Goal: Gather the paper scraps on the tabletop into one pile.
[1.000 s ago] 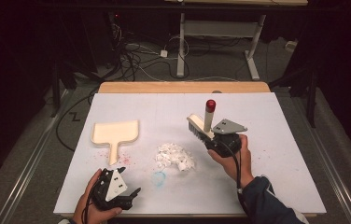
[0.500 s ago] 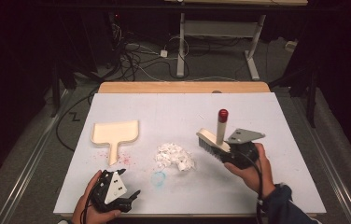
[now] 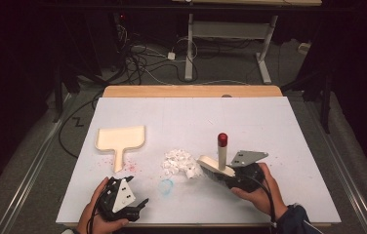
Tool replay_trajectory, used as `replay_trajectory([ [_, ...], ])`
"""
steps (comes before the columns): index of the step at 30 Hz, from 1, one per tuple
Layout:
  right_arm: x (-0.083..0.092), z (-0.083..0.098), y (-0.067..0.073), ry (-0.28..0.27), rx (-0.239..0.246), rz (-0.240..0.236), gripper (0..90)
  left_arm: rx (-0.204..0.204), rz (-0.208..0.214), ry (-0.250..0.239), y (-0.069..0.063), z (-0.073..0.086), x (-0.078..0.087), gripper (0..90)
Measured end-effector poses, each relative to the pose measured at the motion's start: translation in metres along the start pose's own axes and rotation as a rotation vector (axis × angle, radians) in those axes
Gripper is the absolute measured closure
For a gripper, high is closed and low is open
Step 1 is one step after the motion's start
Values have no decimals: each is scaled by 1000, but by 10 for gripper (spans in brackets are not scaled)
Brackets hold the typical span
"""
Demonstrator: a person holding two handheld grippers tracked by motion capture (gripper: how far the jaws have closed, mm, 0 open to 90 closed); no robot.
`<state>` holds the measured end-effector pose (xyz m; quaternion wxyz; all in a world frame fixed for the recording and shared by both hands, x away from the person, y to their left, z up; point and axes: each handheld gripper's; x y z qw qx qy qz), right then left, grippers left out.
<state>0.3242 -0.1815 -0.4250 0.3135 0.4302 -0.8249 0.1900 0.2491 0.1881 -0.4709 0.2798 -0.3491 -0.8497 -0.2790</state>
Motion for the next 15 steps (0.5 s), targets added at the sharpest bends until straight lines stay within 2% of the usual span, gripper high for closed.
replay_trajectory([
  [2,-8,-8,5,-7,7,-16,676,0,5,1,0,1,-1,163],
  [5,-20,-19,13,-15,33,-11,677,-3,6,1,0,1,0,163],
  [8,-25,-26,13,-29,38,-11,676,-2,7,0,1,1,0,163],
  [11,-19,-29,11,-44,40,-14,676,-2,9,4,0,2,0,163],
  [15,0,-25,5,-68,30,-40,676,2,4,0,1,3,2,163],
])
Point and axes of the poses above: each handheld gripper's, and its own axes: x roughly backward along the jaws, z roughly out of its underside, y roughly to its left, and after that the axes turned 1 degree about -x, right-handed
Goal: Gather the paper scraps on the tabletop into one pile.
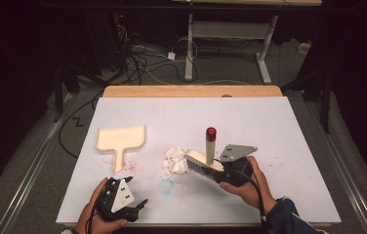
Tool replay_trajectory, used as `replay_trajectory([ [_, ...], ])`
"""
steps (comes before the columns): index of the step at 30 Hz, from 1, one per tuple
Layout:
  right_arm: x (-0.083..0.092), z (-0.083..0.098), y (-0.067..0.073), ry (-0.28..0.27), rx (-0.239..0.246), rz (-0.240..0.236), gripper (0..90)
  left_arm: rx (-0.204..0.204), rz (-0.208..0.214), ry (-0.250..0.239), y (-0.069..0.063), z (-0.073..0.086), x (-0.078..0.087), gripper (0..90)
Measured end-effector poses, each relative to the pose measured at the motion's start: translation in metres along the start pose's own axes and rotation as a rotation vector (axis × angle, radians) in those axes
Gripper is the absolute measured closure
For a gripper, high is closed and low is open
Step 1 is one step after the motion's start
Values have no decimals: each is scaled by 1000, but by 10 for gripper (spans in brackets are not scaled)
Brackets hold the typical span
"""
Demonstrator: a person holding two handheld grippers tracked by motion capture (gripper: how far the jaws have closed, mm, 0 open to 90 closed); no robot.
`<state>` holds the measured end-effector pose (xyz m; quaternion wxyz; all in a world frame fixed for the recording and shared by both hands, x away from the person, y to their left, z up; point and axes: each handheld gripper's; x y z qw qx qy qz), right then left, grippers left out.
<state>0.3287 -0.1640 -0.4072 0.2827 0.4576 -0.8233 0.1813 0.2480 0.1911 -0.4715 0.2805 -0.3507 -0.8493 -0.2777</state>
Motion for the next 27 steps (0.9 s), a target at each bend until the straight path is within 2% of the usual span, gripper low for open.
replay_trajectory([
  [6,15,6,3,-10,5,-6,676,-3,-4,3,-1,-2,0,163],
  [8,18,6,5,-20,6,9,675,1,-3,0,-1,-3,-1,163],
  [15,28,7,2,-36,23,18,675,10,-8,-3,2,-1,1,163],
  [24,54,16,-14,-43,-33,35,675,7,-14,6,3,0,2,163],
  [27,65,23,-19,-28,-41,43,674,11,-17,5,3,0,2,163],
])
Point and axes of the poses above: each handheld gripper's, and its own axes: x roughly backward along the jaws, z roughly out of its underside, y roughly to its left, and after that the axes turned 1 degree about -x, right-handed
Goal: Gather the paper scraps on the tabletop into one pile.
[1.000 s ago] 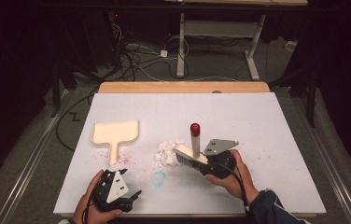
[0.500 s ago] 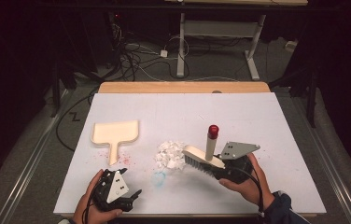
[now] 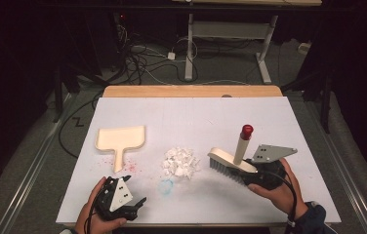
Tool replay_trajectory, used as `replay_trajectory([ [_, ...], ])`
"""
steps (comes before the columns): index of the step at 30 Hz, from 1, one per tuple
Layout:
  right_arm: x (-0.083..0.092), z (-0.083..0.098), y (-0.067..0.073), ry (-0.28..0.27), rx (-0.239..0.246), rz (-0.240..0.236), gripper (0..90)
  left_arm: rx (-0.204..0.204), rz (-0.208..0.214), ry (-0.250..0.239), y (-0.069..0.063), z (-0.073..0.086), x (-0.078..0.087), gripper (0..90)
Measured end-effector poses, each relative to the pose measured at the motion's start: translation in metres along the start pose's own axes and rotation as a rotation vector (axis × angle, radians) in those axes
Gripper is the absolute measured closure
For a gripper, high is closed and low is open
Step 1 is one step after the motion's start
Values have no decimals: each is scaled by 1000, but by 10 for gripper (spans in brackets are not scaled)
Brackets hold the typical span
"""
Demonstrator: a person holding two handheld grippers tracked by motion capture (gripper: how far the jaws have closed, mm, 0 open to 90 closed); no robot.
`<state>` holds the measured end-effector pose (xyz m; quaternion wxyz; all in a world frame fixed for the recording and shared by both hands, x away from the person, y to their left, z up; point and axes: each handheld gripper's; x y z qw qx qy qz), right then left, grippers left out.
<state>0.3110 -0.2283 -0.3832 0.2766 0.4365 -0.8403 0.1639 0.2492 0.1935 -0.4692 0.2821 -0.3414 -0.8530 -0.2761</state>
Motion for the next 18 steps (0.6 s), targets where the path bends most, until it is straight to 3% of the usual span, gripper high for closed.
replay_trajectory([
  [5,16,10,-5,43,-6,-6,675,1,-2,1,1,-1,0,163],
  [9,27,20,-8,88,-13,-36,674,-1,-2,4,1,-1,-1,163],
  [14,33,35,-18,170,-31,-118,675,3,4,4,2,-1,-2,163],
  [18,24,39,-29,239,-58,-172,674,-2,14,5,2,-3,-5,163],
])
Point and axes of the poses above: each handheld gripper's, and its own axes: x roughly backward along the jaws, z roughly out of its underside, y roughly to its left, and after that the axes turned 1 degree about -x, right-handed
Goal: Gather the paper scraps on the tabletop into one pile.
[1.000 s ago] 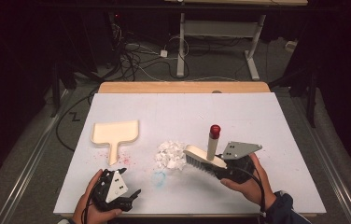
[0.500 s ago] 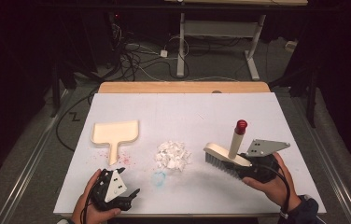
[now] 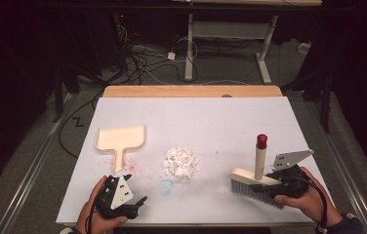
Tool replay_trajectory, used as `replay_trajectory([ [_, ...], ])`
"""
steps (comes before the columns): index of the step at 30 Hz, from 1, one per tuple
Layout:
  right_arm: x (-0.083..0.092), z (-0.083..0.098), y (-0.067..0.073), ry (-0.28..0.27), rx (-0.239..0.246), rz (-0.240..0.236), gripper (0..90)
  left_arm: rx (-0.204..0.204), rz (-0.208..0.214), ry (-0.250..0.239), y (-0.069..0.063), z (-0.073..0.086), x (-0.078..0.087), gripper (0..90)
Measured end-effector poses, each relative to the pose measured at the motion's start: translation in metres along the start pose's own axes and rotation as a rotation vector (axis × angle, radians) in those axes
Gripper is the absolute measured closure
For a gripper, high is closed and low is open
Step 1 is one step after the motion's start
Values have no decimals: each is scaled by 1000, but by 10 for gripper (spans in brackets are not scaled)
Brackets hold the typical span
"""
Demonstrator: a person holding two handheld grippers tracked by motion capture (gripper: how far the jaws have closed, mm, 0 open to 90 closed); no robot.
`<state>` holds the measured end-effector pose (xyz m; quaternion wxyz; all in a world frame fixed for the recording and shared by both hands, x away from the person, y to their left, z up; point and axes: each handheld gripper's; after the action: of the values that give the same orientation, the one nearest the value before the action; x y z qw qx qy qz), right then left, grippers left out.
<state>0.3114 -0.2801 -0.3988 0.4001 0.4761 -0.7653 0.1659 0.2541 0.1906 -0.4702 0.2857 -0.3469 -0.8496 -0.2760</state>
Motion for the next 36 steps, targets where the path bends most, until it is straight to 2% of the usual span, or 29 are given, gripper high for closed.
replay_trajectory([
  [3,-10,-5,-10,33,-6,-6,674,-4,8,-4,-1,-2,-2,163],
  [6,-20,-10,-23,62,-8,51,664,-10,14,1,-1,-2,-4,163],
  [7,-22,-13,-28,62,4,52,657,-13,14,3,-1,-2,-4,163],
  [9,-25,-17,-36,65,-2,53,630,-11,16,4,-1,-2,-4,163],
  [12,-31,-22,-49,93,3,77,594,-1,15,3,-1,-1,-4,163],
  [15,-38,-26,-59,116,19,63,575,-1,13,6,-2,-1,-5,163],
  [17,-41,-30,-63,136,30,73,550,-2,11,10,-2,-1,-5,163],
  [19,-42,-34,-66,154,38,121,486,0,12,12,-2,0,-5,163],
  [20,-42,-35,-67,158,30,128,484,0,13,13,-2,0,-5,163],
  [24,-41,-36,-73,142,44,96,483,-2,12,23,-2,1,-5,163],
  [26,-42,-36,-76,142,71,108,456,-3,11,26,-2,0,-6,163],
  [28,-42,-35,-80,151,78,102,426,-3,11,27,-2,0,-6,163],
  [31,-46,-34,-85,188,87,121,388,-4,12,29,-2,0,-7,163],
  [33,-49,-34,-86,219,107,161,372,-2,15,29,-3,-1,-8,163],
  [34,-52,-33,-86,225,109,174,375,-5,15,31,-3,-1,-8,163],
  [36,-55,-32,-85,193,136,176,423,-9,18,32,-3,-1,-8,163],
])
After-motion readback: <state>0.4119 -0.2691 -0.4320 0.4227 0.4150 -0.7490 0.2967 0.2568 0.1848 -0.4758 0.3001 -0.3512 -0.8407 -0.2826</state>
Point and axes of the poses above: each handheld gripper's, and its own axes: x roughly backward along the jaws, z roughly out of its underside, y roughly to its left, and after that the axes turned 1 degree about -x, right-handed
